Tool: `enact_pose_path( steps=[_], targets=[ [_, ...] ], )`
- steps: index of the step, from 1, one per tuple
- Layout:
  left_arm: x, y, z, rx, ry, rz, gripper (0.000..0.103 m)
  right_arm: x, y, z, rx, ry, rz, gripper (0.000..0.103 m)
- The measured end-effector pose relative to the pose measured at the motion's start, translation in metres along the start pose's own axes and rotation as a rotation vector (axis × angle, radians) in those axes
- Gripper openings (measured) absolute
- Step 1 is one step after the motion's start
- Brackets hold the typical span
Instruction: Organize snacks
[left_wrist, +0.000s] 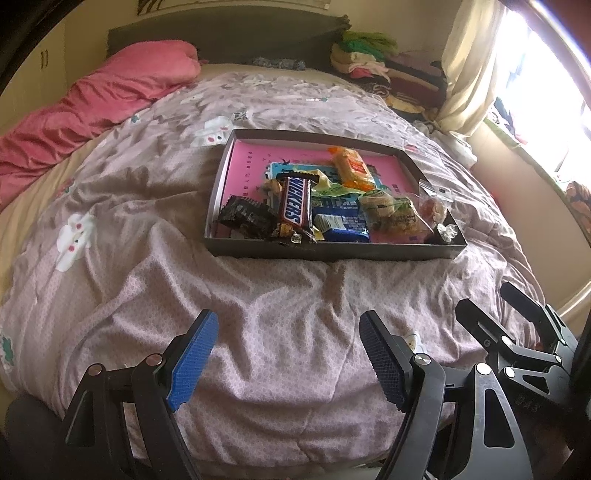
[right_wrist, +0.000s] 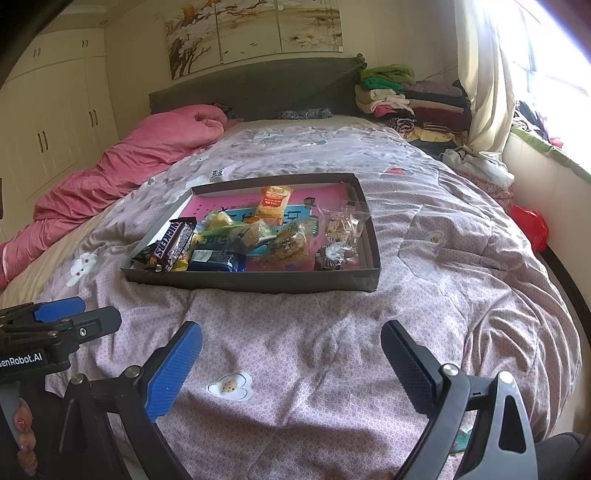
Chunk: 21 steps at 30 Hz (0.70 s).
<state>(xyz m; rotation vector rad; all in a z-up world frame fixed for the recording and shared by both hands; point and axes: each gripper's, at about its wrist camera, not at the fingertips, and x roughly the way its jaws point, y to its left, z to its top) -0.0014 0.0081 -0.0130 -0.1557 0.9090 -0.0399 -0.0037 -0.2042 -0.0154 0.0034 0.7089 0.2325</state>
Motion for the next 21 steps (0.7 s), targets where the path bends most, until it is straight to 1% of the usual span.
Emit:
enact_pose_path(
  steps=[21],
  targets=[
    [-0.0028, -0.0059, -0.0007, 0.027, -0.007, -0.005, 0.080, -0.0002, 0.0012, -0.0001, -0.003, 0.000, -0.003, 0.098]
  ],
)
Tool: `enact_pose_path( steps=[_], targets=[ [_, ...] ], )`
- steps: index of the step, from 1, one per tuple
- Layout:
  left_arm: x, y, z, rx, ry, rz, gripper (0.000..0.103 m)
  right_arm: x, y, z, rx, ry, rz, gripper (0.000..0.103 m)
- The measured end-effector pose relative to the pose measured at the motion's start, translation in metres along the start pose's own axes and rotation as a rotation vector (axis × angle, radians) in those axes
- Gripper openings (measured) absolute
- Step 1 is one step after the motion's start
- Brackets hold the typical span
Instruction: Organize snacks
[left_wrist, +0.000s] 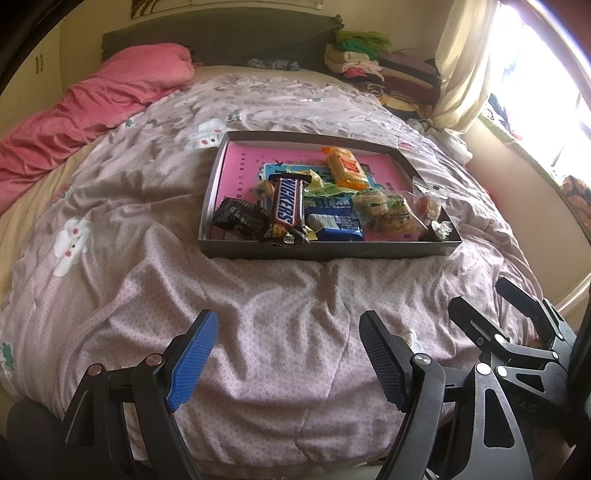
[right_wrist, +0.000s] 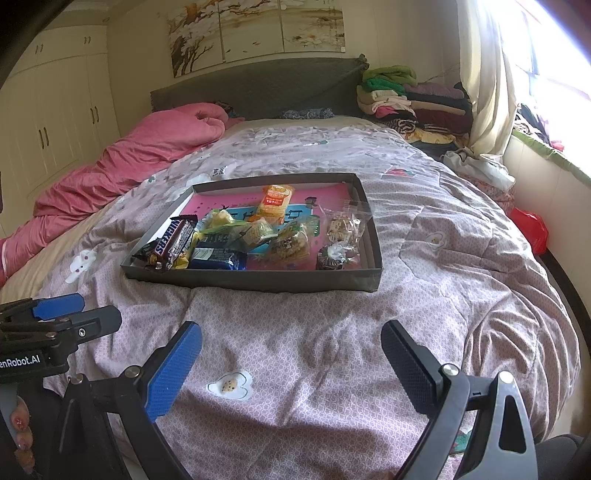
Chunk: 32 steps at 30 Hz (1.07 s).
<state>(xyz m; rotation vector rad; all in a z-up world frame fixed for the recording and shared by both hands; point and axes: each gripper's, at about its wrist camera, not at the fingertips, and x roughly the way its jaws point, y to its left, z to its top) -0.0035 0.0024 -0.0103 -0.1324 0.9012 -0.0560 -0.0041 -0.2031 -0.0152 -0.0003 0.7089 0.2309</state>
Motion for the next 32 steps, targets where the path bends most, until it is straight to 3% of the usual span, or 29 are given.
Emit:
enact_pose_path(
  steps=[21, 32],
  targets=[
    [0.002, 0.002, 0.002, 0.007, 0.015, 0.034, 0.080, 0.002, -0.001, 0.000, -0.006, -0.003, -0.008, 0.098],
    [0.003, 0.030, 0.017, -0.076, -0.030, 0.035, 0.080, 0.006, -0.009, 0.002, 0.011, 0.002, -0.009, 0.098]
  ],
)
